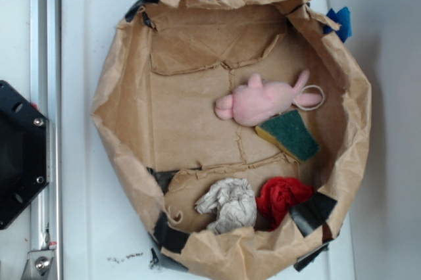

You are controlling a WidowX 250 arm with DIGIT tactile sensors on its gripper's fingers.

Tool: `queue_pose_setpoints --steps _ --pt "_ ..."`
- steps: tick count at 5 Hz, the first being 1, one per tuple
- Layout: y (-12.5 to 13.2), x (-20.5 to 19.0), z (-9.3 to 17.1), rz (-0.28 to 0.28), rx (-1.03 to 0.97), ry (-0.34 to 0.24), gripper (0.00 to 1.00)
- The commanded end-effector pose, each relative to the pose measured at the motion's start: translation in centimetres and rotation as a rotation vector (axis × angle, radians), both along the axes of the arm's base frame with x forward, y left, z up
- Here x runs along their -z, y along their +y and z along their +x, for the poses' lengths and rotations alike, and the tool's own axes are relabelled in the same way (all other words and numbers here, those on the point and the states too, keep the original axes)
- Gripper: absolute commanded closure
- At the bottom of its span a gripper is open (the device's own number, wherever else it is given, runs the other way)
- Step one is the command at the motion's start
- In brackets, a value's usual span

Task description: Grab the white paper.

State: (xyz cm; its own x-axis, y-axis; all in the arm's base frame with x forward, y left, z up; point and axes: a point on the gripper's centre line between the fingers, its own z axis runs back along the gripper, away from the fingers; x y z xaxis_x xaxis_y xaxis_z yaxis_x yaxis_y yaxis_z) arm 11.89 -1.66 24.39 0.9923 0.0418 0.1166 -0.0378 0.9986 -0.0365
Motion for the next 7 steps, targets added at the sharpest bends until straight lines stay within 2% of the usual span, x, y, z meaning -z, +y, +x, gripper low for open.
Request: queue_pose_setpoints --steps 1,2,3,4,5,6,7 --pt "0.0 0.0 0.0 0.000 0.000 0.000 0.00" --pt "0.0 1.6 5.0 -0.001 -0.043 -0.062 0.00" --pt "0.5 3.4 9.4 -0.013 -0.023 -0.084 0.00" --pt "1.2 6.6 11.3 -0.042 0.091 -0.088 0.00" --pt "2.5 8.7 12.0 -0.079 0.206 -0.118 0.00" --pt "3.5 9.8 12.7 -0.089 0.254 -0.130 0.00" --pt "4.1 10.8 14.0 -0.096 0.207 -0.125 0.00"
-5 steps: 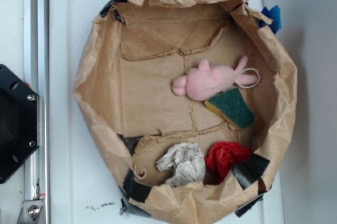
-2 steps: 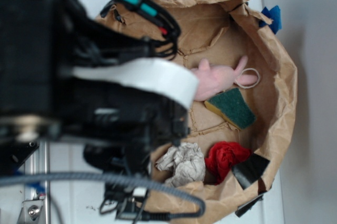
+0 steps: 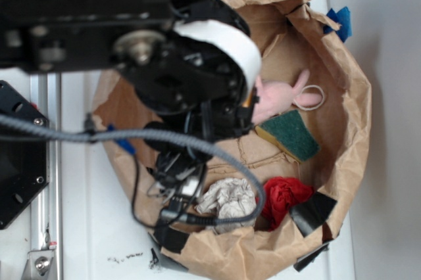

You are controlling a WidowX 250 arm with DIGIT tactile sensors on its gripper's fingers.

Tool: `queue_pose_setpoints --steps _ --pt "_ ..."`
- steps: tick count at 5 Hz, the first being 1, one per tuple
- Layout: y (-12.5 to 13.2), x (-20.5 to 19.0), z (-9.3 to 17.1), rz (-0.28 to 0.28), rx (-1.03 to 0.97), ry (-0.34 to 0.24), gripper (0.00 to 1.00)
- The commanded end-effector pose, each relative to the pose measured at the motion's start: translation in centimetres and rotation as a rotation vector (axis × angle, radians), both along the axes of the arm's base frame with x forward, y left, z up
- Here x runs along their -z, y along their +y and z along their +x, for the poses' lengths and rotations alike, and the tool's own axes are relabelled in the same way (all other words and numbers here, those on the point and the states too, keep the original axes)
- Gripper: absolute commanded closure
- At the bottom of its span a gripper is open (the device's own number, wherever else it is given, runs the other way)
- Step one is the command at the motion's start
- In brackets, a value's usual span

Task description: Grab the white paper.

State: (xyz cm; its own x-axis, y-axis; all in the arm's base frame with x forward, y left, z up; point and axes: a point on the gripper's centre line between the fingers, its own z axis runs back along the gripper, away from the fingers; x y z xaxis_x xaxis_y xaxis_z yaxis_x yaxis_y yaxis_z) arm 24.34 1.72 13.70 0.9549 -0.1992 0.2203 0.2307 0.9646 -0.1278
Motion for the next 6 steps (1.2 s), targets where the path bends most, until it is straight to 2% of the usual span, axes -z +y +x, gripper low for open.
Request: queue_pose_setpoints --steps 1,2,3,6 --pt "-0.3 2.1 2.4 0.004 -0.043 -0.012 0.00" --pt "-2.9 3.8 1.9 -0.017 0.062 0.002 0.00" --pt "-4.2 4.1 1.5 -0.074 0.096 0.025 0.00" --pt "-6.2 7.2 1.8 -0.157 0.110 0.065 0.00"
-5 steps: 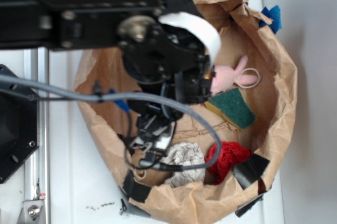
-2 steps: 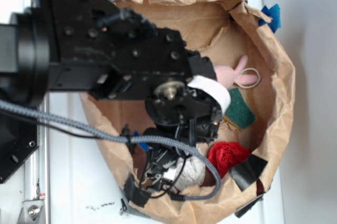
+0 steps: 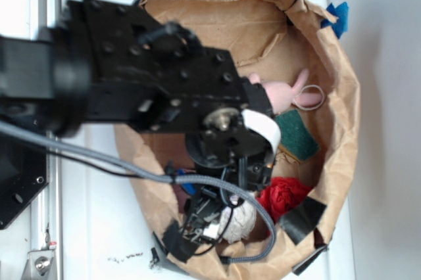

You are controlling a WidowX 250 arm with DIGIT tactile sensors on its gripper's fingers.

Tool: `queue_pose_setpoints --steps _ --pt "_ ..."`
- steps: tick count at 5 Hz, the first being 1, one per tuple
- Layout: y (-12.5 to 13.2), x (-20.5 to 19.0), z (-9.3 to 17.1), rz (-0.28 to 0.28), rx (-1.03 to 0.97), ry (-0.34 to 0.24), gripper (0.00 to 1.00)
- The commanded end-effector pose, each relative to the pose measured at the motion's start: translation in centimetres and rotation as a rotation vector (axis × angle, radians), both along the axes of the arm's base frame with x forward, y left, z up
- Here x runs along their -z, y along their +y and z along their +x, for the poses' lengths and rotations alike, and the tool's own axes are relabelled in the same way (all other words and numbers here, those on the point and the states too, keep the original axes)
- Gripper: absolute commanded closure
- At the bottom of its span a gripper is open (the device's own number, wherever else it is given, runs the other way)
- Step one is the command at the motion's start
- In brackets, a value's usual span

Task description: Grab the white paper.

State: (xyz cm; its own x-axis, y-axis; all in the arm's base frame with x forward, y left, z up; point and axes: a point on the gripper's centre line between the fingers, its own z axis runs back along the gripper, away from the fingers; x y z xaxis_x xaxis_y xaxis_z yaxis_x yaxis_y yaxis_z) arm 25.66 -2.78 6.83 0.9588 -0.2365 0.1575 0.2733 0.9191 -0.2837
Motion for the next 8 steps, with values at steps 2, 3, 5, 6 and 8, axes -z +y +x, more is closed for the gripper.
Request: queue_pose_setpoints --steps 2,3,5,6,8 --pt "-3.2 3.1 1.7 -0.013 0.098 -0.033 0.00" --pt "-2.5 3.4 2.2 -0.004 0.062 -0.017 1.00" --pt "-1.1 2.2 2.7 -0.012 0.015 -0.035 1.00" --pt "-0.3 0.9 2.8 -0.010 -0.013 -0.049 1.00" --pt "3.6 -4.0 2.5 0.013 -0.177 -0.118 1.00"
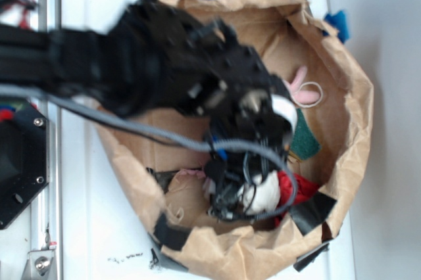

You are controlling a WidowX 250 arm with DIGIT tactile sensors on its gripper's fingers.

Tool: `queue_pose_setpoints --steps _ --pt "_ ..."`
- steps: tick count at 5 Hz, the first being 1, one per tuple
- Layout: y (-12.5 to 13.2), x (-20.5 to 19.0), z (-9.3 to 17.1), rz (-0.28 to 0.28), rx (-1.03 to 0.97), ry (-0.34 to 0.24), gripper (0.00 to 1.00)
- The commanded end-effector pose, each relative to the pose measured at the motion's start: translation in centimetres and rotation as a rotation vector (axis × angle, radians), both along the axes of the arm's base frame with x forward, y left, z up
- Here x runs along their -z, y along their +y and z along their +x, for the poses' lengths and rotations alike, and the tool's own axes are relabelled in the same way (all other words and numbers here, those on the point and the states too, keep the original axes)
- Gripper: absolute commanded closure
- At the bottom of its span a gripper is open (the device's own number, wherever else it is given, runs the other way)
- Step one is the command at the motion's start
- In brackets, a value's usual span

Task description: Grab the white paper.

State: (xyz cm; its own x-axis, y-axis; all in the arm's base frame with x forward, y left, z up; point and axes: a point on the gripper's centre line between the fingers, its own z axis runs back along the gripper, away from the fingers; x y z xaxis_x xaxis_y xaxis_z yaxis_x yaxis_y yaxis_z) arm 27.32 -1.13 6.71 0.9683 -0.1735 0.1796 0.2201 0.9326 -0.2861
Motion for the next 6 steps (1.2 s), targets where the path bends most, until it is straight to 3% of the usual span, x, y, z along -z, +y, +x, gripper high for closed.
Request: queue_pose_setpoints --steps 1,2,3,4,6 --pt "3.9 -6.1 0.5 0.075 -0.298 -0.065 1.00" --pt "4.3 -7.7 -0.6 0.190 -0.443 -0.011 1.00" --pt "4.5 -9.7 -2.3 0.339 -0.559 0.050 1.00" --pt "4.3 -10.3 -2.9 0.383 -0.591 0.074 1.00" --pt "3.6 -10.2 -2.5 0.381 -0.584 0.051 1.00"
